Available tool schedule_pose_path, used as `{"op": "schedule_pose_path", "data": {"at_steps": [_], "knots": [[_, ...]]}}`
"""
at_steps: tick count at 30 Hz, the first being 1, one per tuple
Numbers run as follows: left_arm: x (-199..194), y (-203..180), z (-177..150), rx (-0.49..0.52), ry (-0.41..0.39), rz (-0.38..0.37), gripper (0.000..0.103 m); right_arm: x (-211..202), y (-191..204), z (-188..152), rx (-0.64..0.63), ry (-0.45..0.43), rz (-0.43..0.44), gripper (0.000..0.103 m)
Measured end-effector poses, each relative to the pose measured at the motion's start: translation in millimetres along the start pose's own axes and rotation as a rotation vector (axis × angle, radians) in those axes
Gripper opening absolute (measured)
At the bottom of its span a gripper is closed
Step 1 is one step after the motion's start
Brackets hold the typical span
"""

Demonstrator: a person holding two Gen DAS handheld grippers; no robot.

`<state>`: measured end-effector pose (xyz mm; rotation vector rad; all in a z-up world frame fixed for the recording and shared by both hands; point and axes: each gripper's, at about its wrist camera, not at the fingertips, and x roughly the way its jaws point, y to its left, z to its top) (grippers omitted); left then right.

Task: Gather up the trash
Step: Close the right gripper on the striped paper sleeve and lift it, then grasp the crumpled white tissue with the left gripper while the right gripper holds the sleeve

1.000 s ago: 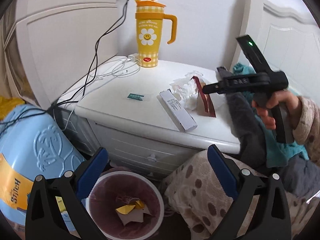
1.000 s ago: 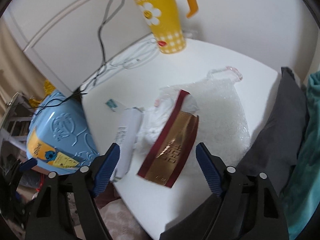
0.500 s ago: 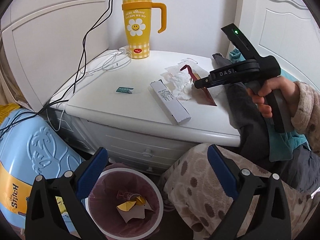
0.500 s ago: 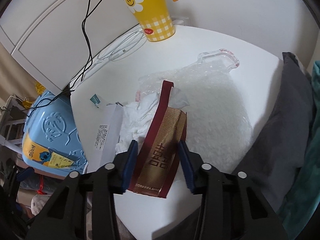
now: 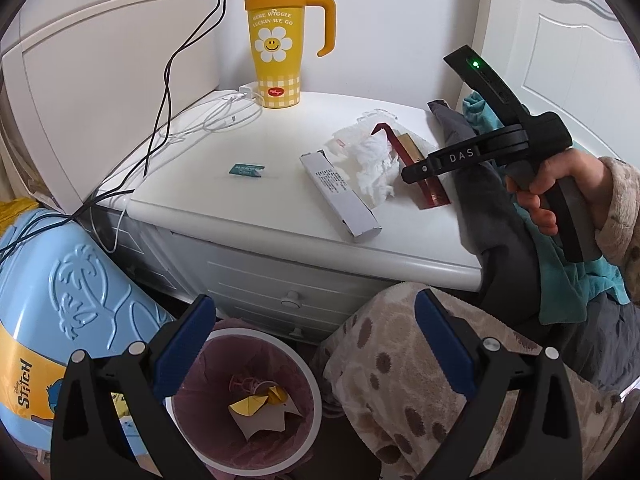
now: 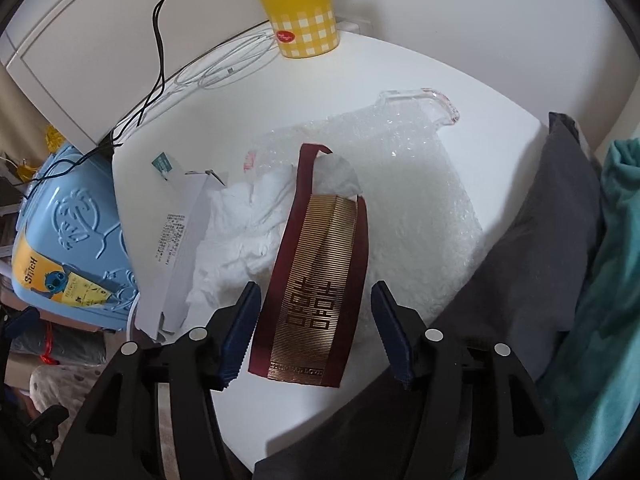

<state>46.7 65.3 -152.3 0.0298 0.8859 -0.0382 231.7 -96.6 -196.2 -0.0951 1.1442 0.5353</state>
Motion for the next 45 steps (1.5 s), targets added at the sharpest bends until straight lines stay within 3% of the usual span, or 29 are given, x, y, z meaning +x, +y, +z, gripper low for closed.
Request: {"op": "schedule_pose_path", "data": {"at_steps": [10, 16, 23, 29, 33, 40, 45], "knots": [[0, -1, 3, -0.005, -0.005, 0.009, 0.098, -14, -5, -1, 0.004, -0.032, 0.033, 0.032], [-2, -7, 10, 0.010, -0.012, 0.016, 0.098, -45, -17, 0, 0.052, -0.117, 0.075, 0.028], [4, -18, 44, 0.053, -0.015, -0.053, 0.098, -89, -36, -4, 0.065, -0.186, 0.107, 0.028], [32, -43, 86, 0.172, -0.027, -0.097, 0.098, -109, -51, -25, 0.079, -0.199, 0.119, 0.028], [58, -54, 108, 0.131, -0.045, -0.177, 0.098, -115, -63, -42, 0.138, -0.222, 0.117, 0.029], [104, -56, 134, 0.086, -0.028, -0.187, 0.097, -116, -74, -64, 0.176, -0.243, 0.110, 0.029], [132, -59, 139, 0.110, 0.025, -0.195, 0.082, -115, -89, -73, 0.230, -0.233, 0.128, 0.029]]}}
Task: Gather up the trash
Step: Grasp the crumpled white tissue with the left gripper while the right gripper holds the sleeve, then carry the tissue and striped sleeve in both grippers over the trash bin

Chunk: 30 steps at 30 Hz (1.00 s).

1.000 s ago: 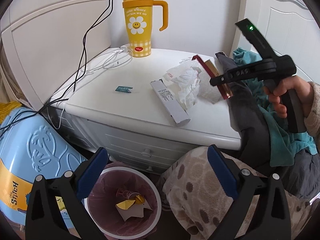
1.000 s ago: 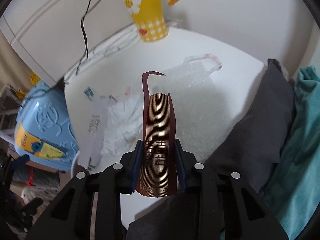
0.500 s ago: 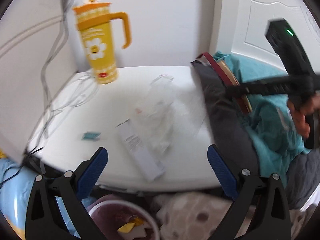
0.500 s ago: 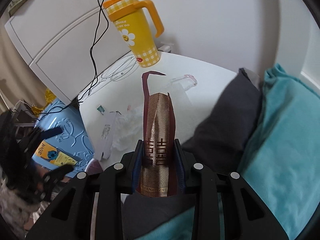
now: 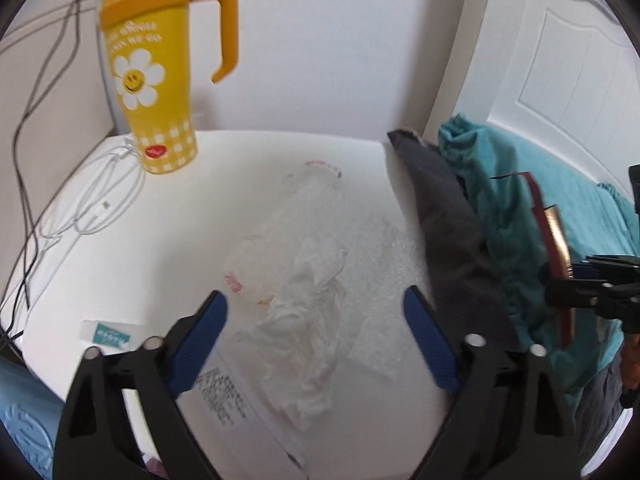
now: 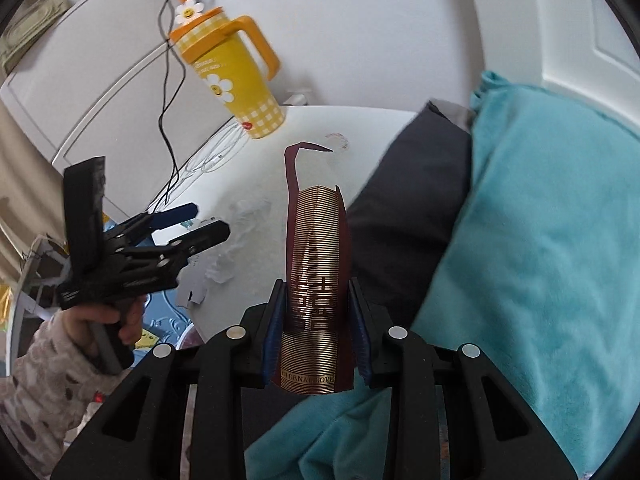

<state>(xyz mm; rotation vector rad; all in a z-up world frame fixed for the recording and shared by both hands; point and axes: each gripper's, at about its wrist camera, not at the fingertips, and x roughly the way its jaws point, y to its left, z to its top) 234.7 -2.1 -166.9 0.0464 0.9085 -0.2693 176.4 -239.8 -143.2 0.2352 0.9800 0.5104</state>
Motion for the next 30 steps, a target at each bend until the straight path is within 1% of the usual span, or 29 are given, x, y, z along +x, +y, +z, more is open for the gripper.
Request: {"op": "schedule_pose_path", "data": {"at_steps": [3, 4, 5, 7, 8, 11, 14, 16, 19, 24, 30], "knots": [[10, -3, 1, 0.015, 0.024, -0.007, 0.072, -1, -3, -1, 0.005, 0.000, 0.000, 0.029], [15, -4, 1, 0.022, 0.035, -0.003, 0.062, -2, -3, -1, 0.005, -0.003, -0.001, 0.029], [19, -5, 1, 0.028, 0.052, 0.003, 0.048, -2, -3, 0, 0.005, -0.007, -0.004, 0.029], [23, -7, 0, 0.024, 0.073, 0.005, 0.027, -2, -2, 1, 0.008, -0.009, 0.002, 0.029], [22, -8, -1, 0.016, 0.074, 0.000, 0.022, -2, -1, 2, 0.010, -0.008, 0.007, 0.029], [15, -11, -3, -0.003, 0.062, -0.028, 0.012, -3, 1, 1, 0.007, -0.007, 0.015, 0.029], [-5, -17, -3, 0.003, 0.015, -0.002, 0.010, -6, 5, 0, 0.001, -0.011, 0.019, 0.029], [-21, -22, -1, 0.003, -0.013, -0.003, 0.010, -10, 7, -1, -0.001, -0.015, 0.023, 0.029], [-37, -31, -1, 0.029, -0.013, 0.014, 0.010, -14, 10, -3, 0.000, -0.017, 0.031, 0.029], [-65, -36, -9, 0.037, -0.033, 0.034, 0.010, -23, 23, -10, -0.024, -0.013, 0.037, 0.029], [-101, -29, -34, 0.036, -0.044, 0.077, 0.010, -27, 48, -17, -0.063, 0.005, 0.077, 0.029]]}}
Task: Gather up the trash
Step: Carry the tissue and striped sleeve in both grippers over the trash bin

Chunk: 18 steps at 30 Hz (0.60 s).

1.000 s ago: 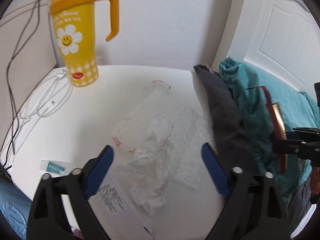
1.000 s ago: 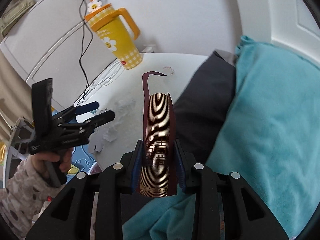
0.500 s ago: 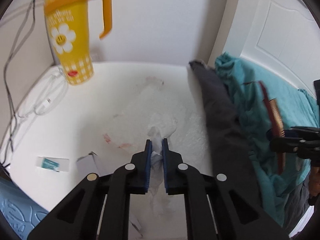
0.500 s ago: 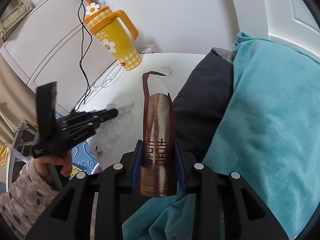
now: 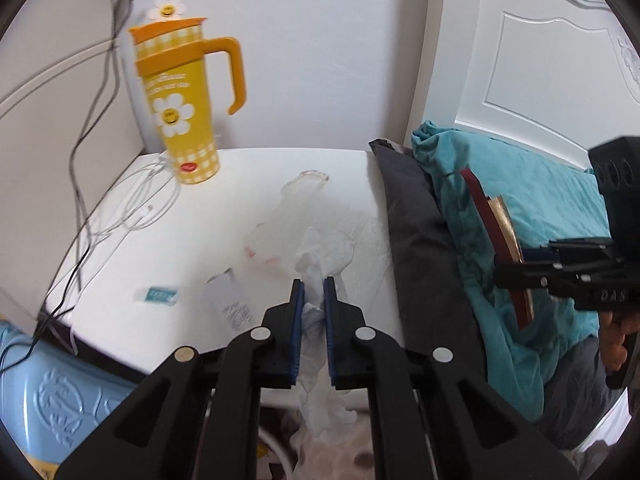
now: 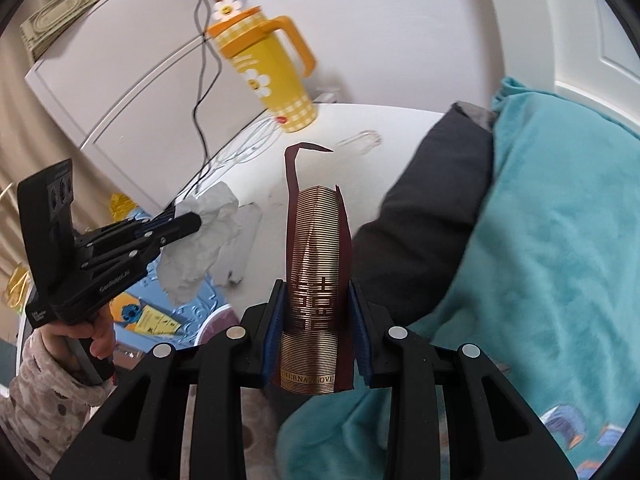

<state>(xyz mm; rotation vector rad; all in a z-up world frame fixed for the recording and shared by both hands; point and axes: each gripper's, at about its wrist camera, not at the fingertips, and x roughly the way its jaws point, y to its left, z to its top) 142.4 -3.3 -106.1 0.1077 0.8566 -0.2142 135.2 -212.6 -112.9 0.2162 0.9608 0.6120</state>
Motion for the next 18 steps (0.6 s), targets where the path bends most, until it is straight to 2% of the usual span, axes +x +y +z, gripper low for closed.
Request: {"op": "schedule_pose_path", "data": {"at_steps": [8, 18], "knots": [[-48, 25, -45, -0.054, -0.016, 0.043, 0.010, 10, 57, -8, -0.086, 0.044, 0.056, 0.029], [-95, 74, -109, -0.187, -0.034, 0.088, 0.010, 41, 136, -21, -0.227, 0.129, 0.104, 0.029]]}}
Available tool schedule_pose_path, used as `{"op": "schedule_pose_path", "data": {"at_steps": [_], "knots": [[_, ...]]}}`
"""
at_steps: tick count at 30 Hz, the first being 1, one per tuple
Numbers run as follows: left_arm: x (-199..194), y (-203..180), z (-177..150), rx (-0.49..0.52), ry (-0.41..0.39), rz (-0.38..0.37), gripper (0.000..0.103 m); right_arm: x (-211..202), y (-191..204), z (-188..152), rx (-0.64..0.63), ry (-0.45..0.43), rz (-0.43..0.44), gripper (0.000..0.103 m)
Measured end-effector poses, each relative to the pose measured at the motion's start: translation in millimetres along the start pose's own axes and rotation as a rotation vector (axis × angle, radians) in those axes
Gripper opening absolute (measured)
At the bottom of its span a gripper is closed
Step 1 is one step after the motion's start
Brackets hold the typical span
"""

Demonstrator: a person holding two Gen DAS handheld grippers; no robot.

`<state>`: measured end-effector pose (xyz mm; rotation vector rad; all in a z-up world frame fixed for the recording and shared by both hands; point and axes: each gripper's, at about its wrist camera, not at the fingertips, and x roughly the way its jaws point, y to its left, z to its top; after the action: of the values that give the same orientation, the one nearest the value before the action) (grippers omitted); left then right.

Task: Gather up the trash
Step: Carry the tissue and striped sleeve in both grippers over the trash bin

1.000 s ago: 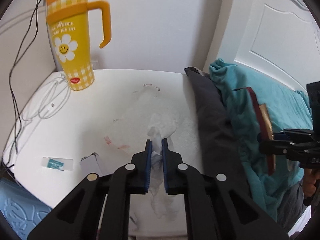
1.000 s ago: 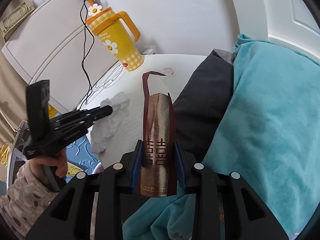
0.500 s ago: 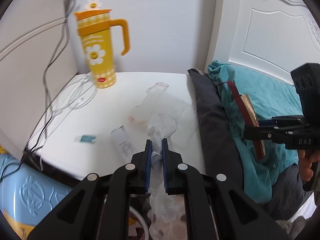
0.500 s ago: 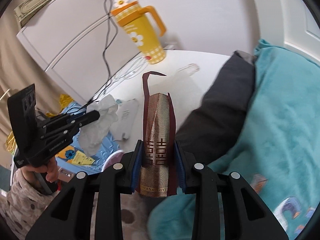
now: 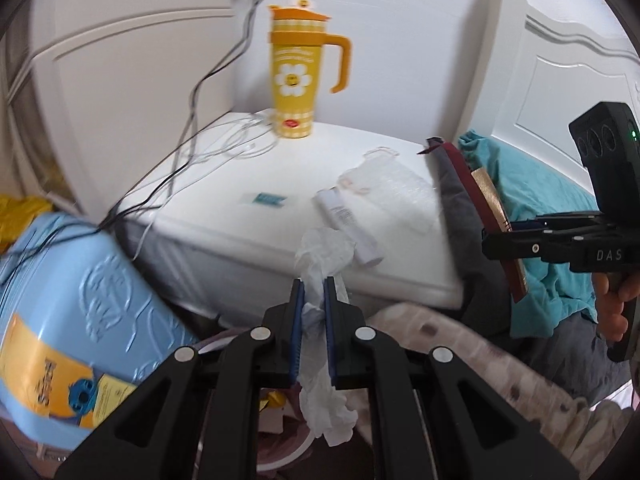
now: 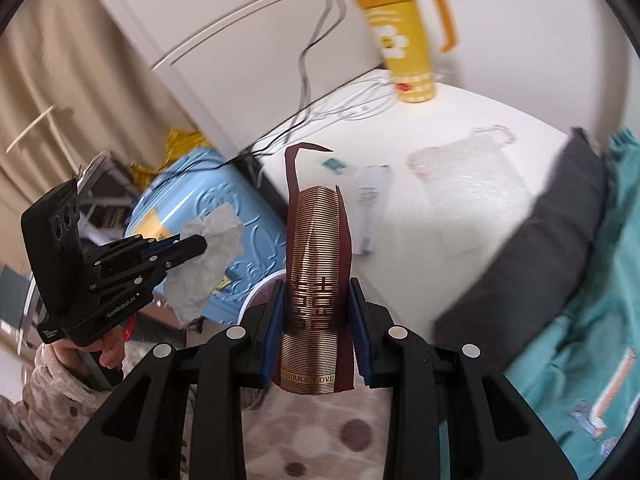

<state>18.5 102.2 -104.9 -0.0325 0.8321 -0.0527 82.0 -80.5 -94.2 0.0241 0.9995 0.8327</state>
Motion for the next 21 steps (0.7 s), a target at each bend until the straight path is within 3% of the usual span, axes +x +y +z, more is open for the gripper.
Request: {"op": "schedule_pose_path", "data": {"at_steps": [11, 21], "knots": [[-24, 72, -53, -0.106, 0.033, 0.054, 0.010, 66, 62, 4, -0.104, 0.131, 0.060, 0.029], [-4, 125, -104, -0.211, 0.094, 0.032, 0.010, 140, 97, -2, -0.178, 0.294, 0.060, 0.029]]}}
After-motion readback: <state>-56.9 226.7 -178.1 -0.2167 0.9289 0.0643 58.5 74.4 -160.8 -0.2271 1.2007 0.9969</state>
